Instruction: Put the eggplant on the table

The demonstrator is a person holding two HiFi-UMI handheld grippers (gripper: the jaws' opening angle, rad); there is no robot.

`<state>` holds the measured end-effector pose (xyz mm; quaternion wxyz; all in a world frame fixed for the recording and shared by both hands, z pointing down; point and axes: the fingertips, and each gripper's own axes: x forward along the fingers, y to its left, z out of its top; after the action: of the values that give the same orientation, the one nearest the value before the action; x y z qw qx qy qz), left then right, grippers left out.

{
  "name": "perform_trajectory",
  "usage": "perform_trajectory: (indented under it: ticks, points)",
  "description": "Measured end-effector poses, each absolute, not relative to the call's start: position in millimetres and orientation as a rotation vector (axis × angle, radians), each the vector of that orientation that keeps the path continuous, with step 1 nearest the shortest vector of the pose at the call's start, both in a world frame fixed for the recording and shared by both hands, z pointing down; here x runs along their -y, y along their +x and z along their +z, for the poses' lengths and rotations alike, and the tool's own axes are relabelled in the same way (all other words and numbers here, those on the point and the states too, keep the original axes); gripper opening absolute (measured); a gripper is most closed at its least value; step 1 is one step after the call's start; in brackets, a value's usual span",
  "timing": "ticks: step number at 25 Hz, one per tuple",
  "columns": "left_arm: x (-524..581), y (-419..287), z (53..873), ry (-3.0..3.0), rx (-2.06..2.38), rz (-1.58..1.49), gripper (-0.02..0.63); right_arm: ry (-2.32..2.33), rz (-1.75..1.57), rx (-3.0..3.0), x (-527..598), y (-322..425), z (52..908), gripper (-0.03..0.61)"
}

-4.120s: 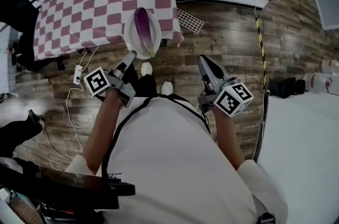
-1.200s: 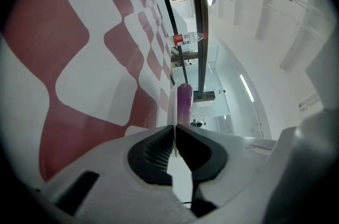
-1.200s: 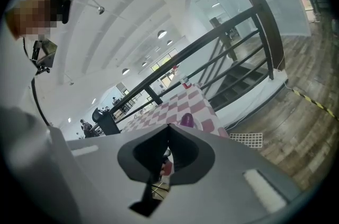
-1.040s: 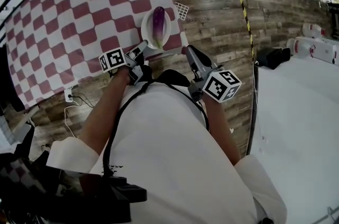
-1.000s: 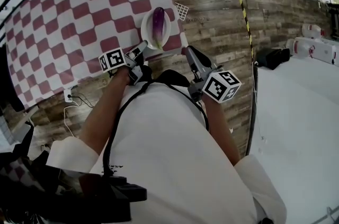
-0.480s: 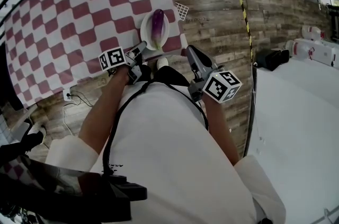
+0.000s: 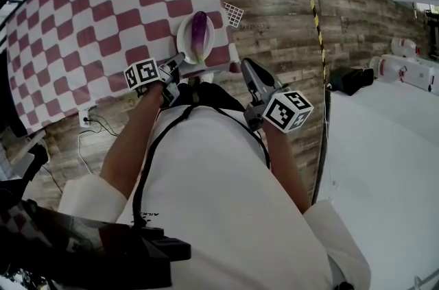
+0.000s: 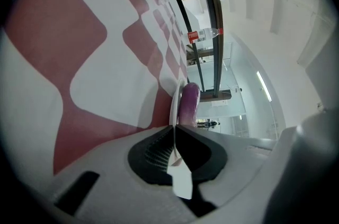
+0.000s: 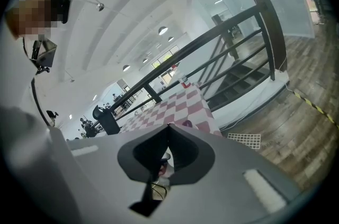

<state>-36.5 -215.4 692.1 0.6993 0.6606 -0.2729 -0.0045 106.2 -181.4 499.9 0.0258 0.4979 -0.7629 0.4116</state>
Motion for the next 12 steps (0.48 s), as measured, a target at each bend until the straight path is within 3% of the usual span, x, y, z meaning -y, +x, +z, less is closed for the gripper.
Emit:
perform_trajectory:
  ticks: [12]
  points:
    - [216, -38, 699, 1.427, 0.690, 0.050, 0.021, 1.483, 1.252, 2.399, 193, 115, 490, 0.008]
